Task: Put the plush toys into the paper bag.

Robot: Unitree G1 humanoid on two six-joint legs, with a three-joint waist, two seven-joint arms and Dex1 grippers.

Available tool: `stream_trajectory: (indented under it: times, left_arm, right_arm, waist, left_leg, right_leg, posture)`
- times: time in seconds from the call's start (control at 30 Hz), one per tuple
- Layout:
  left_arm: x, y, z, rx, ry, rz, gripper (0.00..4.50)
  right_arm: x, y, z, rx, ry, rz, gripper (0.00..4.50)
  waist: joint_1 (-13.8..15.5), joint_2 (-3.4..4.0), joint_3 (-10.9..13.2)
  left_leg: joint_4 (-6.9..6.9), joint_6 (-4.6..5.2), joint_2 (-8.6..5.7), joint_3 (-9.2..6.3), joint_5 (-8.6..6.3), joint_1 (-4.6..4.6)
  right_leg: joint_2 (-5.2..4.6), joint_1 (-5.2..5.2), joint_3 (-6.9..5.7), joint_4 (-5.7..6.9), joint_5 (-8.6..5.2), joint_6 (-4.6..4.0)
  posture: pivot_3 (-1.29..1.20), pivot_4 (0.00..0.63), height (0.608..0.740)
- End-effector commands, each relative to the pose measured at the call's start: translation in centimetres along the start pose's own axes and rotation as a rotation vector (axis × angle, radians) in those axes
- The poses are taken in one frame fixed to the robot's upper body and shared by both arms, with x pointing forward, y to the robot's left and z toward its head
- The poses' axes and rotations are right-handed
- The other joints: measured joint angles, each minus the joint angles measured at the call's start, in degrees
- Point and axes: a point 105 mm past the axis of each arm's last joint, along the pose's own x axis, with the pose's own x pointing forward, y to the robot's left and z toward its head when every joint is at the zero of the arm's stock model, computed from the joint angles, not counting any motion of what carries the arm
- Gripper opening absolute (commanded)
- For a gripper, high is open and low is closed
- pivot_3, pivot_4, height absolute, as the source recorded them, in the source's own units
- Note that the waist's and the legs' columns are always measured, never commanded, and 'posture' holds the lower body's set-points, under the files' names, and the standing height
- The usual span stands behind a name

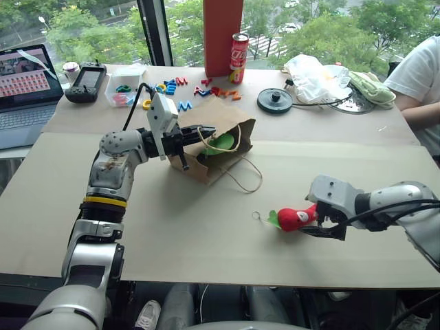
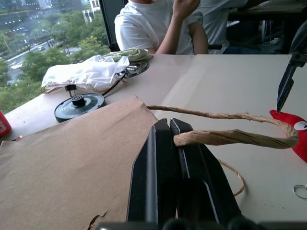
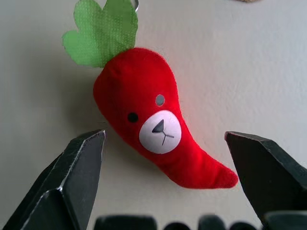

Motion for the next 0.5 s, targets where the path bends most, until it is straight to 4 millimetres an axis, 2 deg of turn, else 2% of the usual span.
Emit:
stream_trajectory:
  times: [0.03, 0.23, 0.37, 0.5]
  left_arm:
    - [-0.2, 0.1, 1.0, 0.032, -0.019, 0.003, 0.00]
    - [-0.3, 0.0, 0.9, 0.031, -0.016, 0.008, 0.00]
    - [-0.3, 0.0, 0.8, 0.032, -0.015, 0.015, 0.00]
    - [-0.3, 0.0, 0.7, 0.032, -0.013, 0.019, 0.00]
  right_arm:
    - [0.0, -0.8, -0.9, -0.117, 0.063, -0.025, 4.46]
    - [2.4, -1.5, -1.7, -0.171, 0.083, -0.039, 4.46]
    - [3.1, -1.7, -2.4, -0.136, 0.097, -0.043, 4.46]
    - [3.2, -1.7, -2.1, -0.099, 0.073, -0.035, 4.46]
  waist:
    - [-0.01, 0.00, 0.00]
    - [-0.24, -0.03, -0.01]
    - [-0.50, -0.11, -0.02]
    - [-0.58, -0.28, -0.11]
  left_leg:
    - [0.00, 0.00, 0.00, 0.02, 0.00, 0.00]
    - [0.03, 0.00, 0.01, 0.10, 0.00, 0.11]
    - [0.02, 0.00, 0.05, 0.08, 0.00, 0.56]
    - [0.04, -0.01, 0.06, 0.11, 0.00, 0.93]
  right_leg:
    - [0.00, -0.01, 0.02, 0.00, 0.00, 0.00]
    - [0.04, 0.01, 0.12, 0.07, 0.00, 0.00]
    - [0.08, 0.57, 0.09, -0.04, 0.00, 0.00]
    - [0.05, 0.91, 0.10, -0.05, 0.00, 0.00]
  posture:
    - [0.00, 0.150, 0.739]
    - [0.00, 0.150, 0.739]
    - [0.00, 0.150, 0.739]
    - [0.00, 0.150, 0.739]
